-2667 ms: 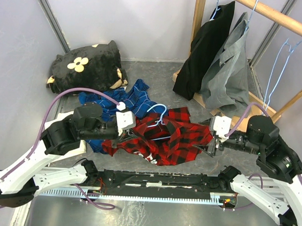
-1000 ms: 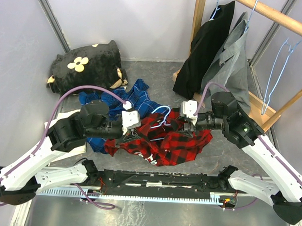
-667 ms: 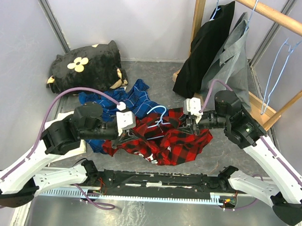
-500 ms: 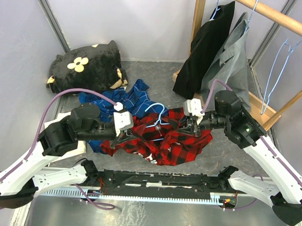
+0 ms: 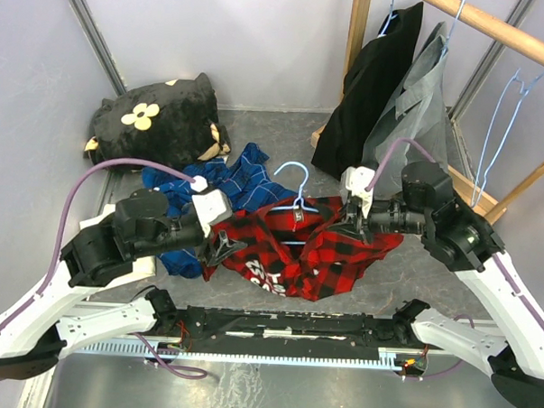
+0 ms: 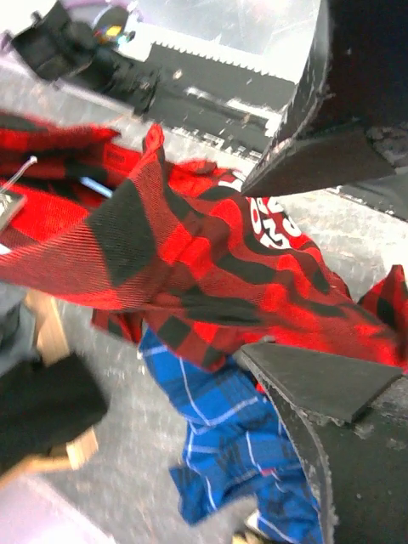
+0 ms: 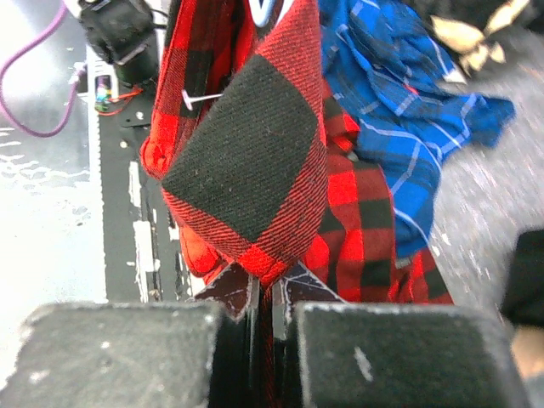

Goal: Place the shirt on the hanger
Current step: Hang the shirt on the hanger.

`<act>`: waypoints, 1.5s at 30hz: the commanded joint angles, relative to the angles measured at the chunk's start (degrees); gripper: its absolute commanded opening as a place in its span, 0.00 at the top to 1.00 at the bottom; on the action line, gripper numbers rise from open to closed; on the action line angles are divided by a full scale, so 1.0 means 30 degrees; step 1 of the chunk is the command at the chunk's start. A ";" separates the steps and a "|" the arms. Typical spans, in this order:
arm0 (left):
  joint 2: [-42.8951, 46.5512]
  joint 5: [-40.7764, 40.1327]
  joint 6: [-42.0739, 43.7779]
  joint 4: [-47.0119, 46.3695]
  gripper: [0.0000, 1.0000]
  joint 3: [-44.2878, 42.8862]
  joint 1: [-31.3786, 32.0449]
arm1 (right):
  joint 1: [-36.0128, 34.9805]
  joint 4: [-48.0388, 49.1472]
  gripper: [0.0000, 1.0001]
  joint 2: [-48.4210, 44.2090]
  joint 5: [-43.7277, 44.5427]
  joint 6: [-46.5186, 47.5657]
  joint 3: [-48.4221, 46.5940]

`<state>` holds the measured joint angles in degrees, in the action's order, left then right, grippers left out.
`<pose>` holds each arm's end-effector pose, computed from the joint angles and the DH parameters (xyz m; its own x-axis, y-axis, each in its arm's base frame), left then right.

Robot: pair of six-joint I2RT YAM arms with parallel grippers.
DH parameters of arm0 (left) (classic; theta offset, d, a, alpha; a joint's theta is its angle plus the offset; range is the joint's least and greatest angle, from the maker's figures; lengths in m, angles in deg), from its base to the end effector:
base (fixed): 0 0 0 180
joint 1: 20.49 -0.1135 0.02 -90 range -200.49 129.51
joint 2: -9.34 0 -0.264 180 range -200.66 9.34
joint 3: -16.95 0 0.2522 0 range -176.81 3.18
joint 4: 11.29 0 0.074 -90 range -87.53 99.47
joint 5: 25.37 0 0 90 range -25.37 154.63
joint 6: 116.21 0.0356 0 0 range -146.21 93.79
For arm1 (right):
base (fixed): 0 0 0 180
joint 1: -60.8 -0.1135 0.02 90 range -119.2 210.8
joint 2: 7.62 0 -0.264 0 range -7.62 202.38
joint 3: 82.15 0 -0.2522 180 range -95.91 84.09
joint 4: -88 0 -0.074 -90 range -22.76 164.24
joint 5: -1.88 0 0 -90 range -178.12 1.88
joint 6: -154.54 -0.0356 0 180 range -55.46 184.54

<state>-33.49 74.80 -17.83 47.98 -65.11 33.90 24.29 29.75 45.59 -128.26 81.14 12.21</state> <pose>0.0672 -0.1046 0.4151 -0.0667 0.3395 -0.9382 0.9163 0.3930 0.0771 0.1197 0.1171 0.4161 -0.0723 -0.3252 -0.9429 -0.9829 0.1839 0.0119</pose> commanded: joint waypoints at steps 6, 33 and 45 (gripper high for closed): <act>0.1879 -0.9088 -0.2140 -0.3163 0.11 -0.1845 -0.0010 | 0.0129 -0.0800 1.00 0.1253 0.7199 -0.3803 -0.5250; 0.1552 -1.0175 -0.2918 -0.2758 0.11 -0.0871 -0.0008 | 0.0113 -0.1386 1.00 0.5794 1.0082 -0.7642 -0.9503; -0.0269 -0.9856 -0.3841 -0.2186 0.12 -0.0222 -0.0022 | 0.0112 -0.0406 1.00 0.7094 1.1665 -1.1111 -0.1600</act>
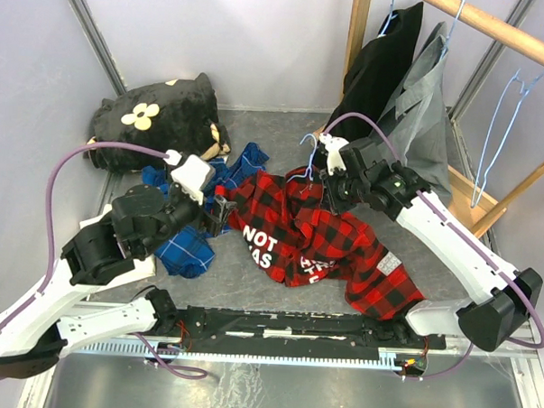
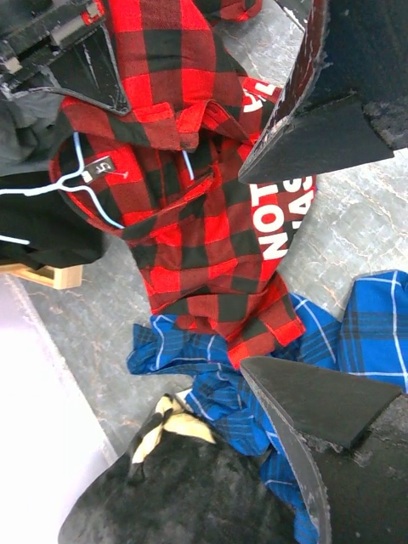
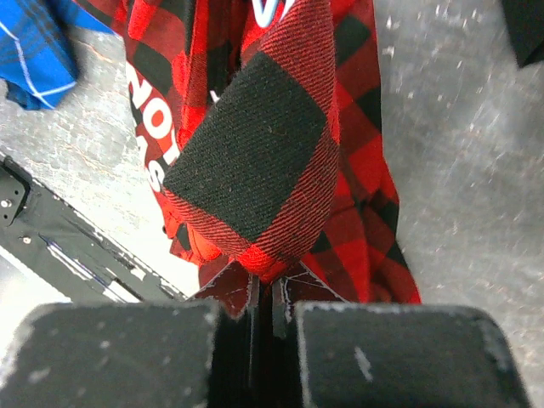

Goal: Place the shirt on the hanger
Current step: Hang the shirt on the hanger.

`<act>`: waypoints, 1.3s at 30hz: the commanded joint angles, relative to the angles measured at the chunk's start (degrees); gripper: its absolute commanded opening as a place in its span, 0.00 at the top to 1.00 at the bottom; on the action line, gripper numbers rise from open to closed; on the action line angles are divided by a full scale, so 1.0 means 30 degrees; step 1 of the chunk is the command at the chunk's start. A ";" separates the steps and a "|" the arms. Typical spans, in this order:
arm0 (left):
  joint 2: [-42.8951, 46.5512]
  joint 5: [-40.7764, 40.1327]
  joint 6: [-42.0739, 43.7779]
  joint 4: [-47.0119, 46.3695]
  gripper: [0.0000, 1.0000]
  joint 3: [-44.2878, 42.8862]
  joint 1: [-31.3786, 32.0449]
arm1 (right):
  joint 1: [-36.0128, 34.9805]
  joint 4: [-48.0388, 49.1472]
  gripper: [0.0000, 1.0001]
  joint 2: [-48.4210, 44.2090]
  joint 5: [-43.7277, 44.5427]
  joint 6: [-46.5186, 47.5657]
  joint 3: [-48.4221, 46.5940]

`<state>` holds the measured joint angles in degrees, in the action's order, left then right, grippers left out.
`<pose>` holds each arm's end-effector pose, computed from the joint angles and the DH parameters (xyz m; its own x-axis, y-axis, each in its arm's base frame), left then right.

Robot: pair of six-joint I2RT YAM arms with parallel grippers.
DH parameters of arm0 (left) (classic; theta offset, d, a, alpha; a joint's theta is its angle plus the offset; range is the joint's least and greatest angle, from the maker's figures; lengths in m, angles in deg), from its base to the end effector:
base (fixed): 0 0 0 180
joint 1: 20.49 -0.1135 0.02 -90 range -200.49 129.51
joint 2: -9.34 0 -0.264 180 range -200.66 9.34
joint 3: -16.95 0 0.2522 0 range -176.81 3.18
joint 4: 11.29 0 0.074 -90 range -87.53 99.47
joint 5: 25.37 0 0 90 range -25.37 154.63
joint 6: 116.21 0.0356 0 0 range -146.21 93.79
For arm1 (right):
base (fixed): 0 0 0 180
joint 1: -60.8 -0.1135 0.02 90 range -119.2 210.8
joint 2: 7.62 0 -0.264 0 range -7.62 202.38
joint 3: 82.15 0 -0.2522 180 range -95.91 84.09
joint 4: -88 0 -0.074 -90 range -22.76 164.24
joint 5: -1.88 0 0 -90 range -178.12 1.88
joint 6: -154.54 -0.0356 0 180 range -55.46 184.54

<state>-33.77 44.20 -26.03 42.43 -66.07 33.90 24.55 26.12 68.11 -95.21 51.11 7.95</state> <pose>0.0829 -0.0944 0.4301 -0.1372 0.1966 -0.9708 0.5649 0.8206 0.0864 0.2176 0.1650 0.3502 -0.7321 -0.2510 -0.6333 -0.4973 0.8322 0.2451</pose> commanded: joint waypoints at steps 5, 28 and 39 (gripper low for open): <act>-0.0530 0.0634 -0.1480 -0.0594 0.13 0.0643 -0.0021 | 0.0040 0.1206 1.00 -0.1523 0.2861 -0.0862 0.1398; -0.2208 -0.2105 -0.1672 -0.4260 0.10 0.0617 -0.0020 | 0.0186 -0.5132 1.00 -1.0222 0.0389 0.4130 -0.0820; -0.6341 -0.1889 -0.1142 -0.8886 0.05 -0.1645 -0.0005 | 0.0158 -1.2419 1.00 -1.2820 -0.0891 0.6590 -0.7792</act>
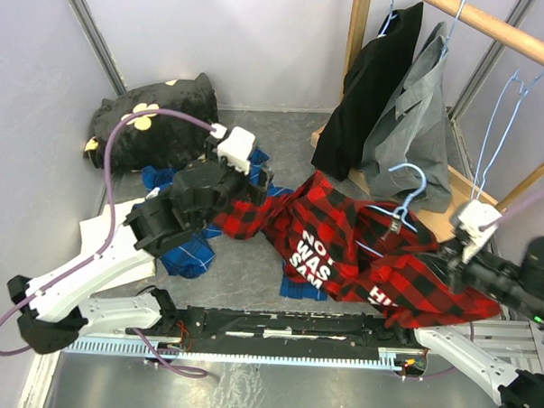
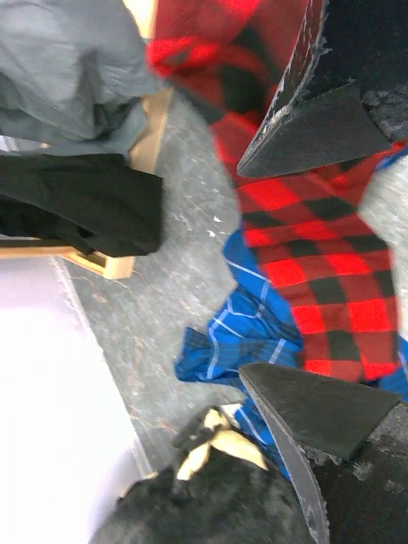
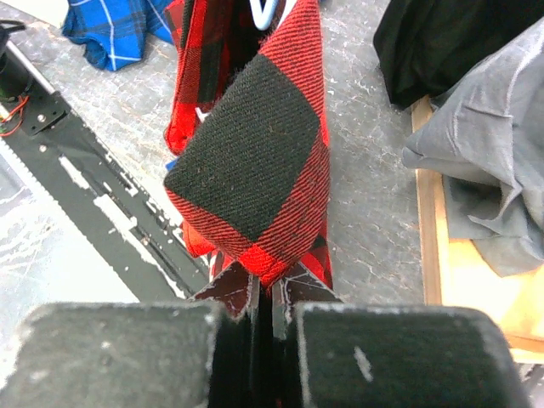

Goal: Place the shirt on the hanger
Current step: Hang the shirt on the hanger.

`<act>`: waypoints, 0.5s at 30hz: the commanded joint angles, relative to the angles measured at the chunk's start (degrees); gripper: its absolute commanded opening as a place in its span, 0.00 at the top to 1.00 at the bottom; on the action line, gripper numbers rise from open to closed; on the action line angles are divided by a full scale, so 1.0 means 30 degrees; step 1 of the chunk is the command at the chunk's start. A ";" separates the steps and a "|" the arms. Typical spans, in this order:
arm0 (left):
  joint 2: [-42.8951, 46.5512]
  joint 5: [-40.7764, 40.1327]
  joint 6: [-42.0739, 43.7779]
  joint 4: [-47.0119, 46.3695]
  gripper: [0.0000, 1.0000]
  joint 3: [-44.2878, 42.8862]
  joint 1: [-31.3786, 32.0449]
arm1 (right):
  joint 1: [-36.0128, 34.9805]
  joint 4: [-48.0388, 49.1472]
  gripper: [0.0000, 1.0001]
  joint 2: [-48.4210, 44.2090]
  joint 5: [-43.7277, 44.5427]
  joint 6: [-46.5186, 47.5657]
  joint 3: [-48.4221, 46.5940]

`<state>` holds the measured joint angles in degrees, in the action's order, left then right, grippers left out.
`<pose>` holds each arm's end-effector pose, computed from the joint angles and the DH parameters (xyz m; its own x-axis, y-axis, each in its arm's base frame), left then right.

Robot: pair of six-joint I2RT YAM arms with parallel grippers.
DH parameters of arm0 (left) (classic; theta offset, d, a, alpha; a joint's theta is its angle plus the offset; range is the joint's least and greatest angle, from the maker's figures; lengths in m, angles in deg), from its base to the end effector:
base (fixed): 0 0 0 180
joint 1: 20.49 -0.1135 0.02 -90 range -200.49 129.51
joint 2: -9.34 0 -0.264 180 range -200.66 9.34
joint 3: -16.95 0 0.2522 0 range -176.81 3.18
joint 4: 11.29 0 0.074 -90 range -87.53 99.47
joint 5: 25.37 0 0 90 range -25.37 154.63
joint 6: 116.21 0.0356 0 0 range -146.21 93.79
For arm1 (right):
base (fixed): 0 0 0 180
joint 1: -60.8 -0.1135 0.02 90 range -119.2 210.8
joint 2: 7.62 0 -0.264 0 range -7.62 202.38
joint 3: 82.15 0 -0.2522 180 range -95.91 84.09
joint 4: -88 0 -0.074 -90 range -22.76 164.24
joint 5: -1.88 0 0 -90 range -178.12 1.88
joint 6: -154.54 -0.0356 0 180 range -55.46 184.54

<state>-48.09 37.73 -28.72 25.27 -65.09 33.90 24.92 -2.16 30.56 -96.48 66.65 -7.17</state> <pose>0.1357 -0.1619 0.4191 -0.1409 0.1297 -0.9815 0.4616 0.8856 0.0507 0.0067 0.0112 0.4653 -0.2952 -0.2585 -0.9198 -0.6994 0.7144 0.0237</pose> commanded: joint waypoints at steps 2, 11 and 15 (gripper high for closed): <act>-0.2509 0.0697 -0.0290 -0.3898 0.05 -0.2616 -0.0003 | 0.0000 -0.3413 1.00 -0.0763 -0.0202 0.1214 -0.3428; -0.8536 0.3317 -0.0335 -0.6904 0.00 -0.7190 -0.0010 | 0.0003 -0.4310 1.00 -0.2258 0.0916 -0.0194 -0.3469; -1.1287 0.7145 -0.0874 -0.8184 0.00 -0.9359 0.0062 | 0.0001 -0.4074 1.00 -0.3085 0.2655 -0.0799 -0.2512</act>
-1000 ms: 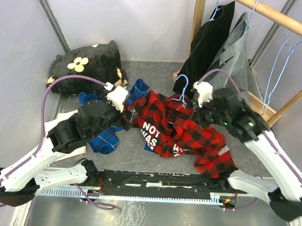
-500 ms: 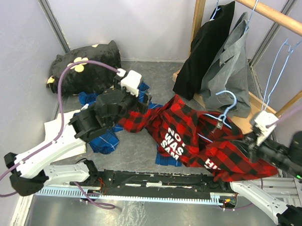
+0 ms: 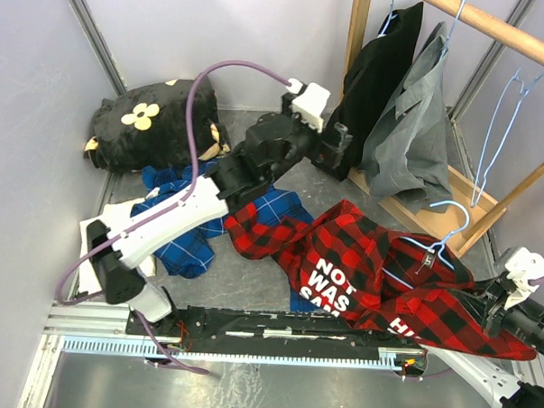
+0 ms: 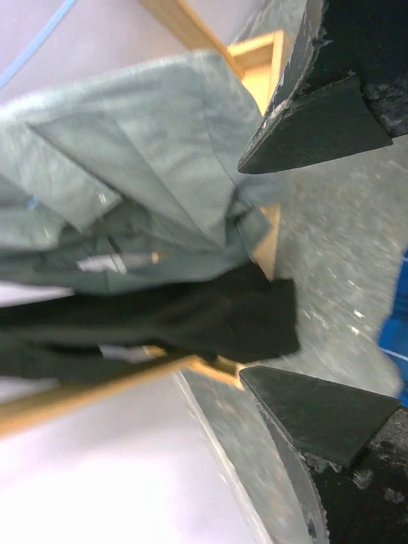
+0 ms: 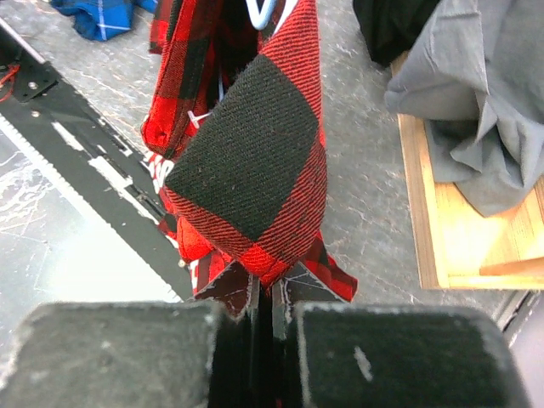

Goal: Place the shirt on the hanger
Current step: Hang the shirt on the hanger, then place the hanger at the clothesline.

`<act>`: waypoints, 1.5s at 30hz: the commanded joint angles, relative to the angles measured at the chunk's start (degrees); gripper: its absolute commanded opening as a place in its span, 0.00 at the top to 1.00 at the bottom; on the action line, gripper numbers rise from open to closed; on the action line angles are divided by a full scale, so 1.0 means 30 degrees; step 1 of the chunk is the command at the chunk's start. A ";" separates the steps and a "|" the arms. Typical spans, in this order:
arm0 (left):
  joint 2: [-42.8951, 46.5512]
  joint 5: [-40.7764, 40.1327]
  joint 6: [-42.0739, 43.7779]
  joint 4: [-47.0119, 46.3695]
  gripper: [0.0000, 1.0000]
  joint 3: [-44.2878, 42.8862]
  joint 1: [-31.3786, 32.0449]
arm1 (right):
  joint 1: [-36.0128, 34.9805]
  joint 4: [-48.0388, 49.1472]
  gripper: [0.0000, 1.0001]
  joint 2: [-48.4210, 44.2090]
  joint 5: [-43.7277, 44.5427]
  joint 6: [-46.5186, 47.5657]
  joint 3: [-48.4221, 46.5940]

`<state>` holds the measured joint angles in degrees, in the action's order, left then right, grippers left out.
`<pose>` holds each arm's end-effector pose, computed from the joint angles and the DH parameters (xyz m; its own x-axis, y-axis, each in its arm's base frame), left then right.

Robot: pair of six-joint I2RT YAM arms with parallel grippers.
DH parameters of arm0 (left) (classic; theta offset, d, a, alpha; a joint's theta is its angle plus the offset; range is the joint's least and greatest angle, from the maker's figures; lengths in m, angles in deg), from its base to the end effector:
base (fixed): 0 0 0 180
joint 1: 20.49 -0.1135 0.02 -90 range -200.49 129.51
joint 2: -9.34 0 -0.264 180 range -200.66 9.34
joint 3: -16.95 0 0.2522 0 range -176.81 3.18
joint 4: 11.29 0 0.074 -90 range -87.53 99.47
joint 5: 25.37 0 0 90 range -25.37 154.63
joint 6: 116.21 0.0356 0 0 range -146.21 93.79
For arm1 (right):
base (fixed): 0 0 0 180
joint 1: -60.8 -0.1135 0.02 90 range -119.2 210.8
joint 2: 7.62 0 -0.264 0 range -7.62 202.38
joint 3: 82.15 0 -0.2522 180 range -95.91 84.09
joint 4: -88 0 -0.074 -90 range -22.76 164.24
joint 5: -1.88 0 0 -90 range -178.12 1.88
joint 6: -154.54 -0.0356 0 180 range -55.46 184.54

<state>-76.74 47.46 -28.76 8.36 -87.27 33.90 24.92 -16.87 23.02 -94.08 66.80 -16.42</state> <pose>0.2121 -0.2781 0.4526 -0.0422 -0.0140 -0.9990 0.6037 0.7964 -0.0367 -0.0647 -0.0422 0.4591 -0.2672 -0.2417 -0.9328 -0.6724 0.7402 0.0008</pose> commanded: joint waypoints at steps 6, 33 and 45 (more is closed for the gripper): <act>-0.4955 0.5814 -0.0325 -0.3896 0.01 -0.4727 0.1535 | -0.0008 0.1084 1.00 -0.1049 0.3209 -0.1131 0.1907; -1.1527 -0.2922 0.2493 -0.0030 0.26 -1.1590 0.0818 | -0.0013 -0.0565 1.00 0.1085 0.9695 -0.2542 -0.0131; -1.2076 -0.2041 0.2584 0.0724 0.25 -1.2812 -0.0144 | -0.0041 -0.2869 1.00 0.4435 1.4724 -0.4497 -0.5306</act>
<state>-112.81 40.86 -22.27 11.09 -122.87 33.13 24.92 -17.42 34.84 -58.71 56.92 -26.50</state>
